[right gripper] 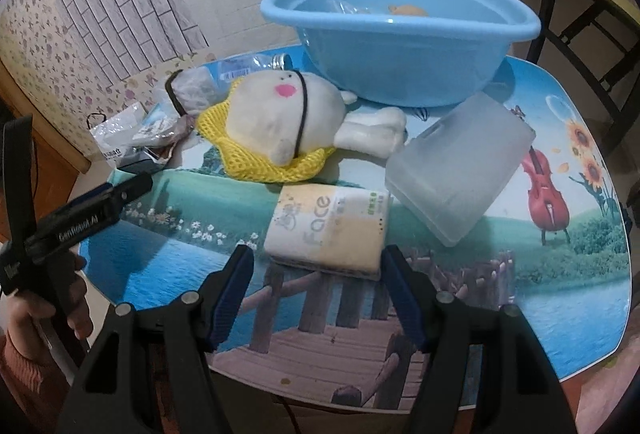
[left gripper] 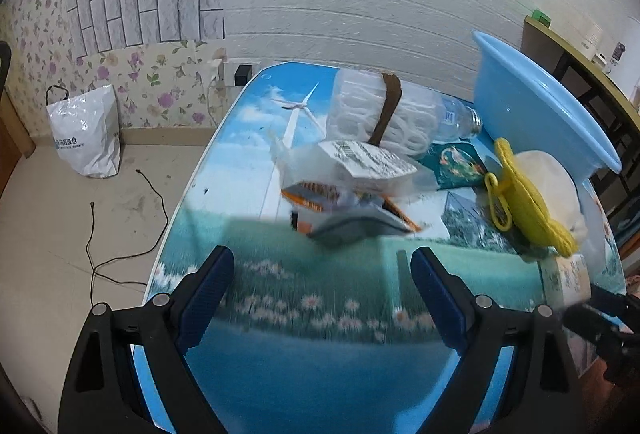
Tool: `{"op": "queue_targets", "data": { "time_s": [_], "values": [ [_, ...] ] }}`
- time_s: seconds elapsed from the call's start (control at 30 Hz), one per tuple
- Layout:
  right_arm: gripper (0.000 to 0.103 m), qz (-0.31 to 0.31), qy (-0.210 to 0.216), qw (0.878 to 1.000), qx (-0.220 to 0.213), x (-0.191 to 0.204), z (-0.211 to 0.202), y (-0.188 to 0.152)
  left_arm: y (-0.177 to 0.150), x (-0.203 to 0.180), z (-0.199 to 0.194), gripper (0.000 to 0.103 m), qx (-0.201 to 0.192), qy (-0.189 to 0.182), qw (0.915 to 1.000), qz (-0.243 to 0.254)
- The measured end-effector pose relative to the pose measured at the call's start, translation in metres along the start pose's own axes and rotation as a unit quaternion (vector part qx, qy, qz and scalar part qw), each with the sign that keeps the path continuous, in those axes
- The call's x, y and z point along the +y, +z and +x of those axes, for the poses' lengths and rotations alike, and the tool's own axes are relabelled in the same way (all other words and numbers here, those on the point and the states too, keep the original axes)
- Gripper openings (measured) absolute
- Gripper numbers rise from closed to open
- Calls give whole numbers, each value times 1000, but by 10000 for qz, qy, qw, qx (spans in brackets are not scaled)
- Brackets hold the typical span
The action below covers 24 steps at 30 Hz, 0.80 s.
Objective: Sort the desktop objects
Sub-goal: 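Grasp the snack bag with the left tool while the right tool grasps the Face tissue pack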
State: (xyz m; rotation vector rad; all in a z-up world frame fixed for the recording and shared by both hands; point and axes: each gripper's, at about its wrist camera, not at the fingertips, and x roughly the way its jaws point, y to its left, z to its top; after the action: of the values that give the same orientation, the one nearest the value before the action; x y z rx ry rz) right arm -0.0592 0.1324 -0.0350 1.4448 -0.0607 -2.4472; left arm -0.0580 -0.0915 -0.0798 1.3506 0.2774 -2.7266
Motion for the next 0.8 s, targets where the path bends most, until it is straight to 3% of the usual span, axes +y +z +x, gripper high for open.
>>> {"op": "queue_targets", "data": {
  "time_s": [0.2,0.23,0.27,0.33,0.43,0.6,0.8],
  "values": [
    [66,15,-65,10000,60,-1,7,5,7,-4,7,90,-54,-78,9998,181],
    [66,1,-74,10000,59,0,9,5,7,-5,6,85,-103,-120,9996,228],
    [66,-21,-84,10000,47,0,9,5,7,-4,6,78,-130,-181,9994,250],
    [66,-53,-93,9999,31,0,9,5,6,-4,6,36,-122,-302,9991,282],
    [66,-59,-78,10000,9,2,11,5,5,-3,4,22,-154,-354,9987,333],
    [66,-63,-20,10000,-16,0,9,2,-2,-7,-6,11,-215,-478,9972,531],
    [60,-278,-3,9995,-159,-3,2,-1,-13,-14,-20,10,-210,-551,9961,660]
  ]
}}
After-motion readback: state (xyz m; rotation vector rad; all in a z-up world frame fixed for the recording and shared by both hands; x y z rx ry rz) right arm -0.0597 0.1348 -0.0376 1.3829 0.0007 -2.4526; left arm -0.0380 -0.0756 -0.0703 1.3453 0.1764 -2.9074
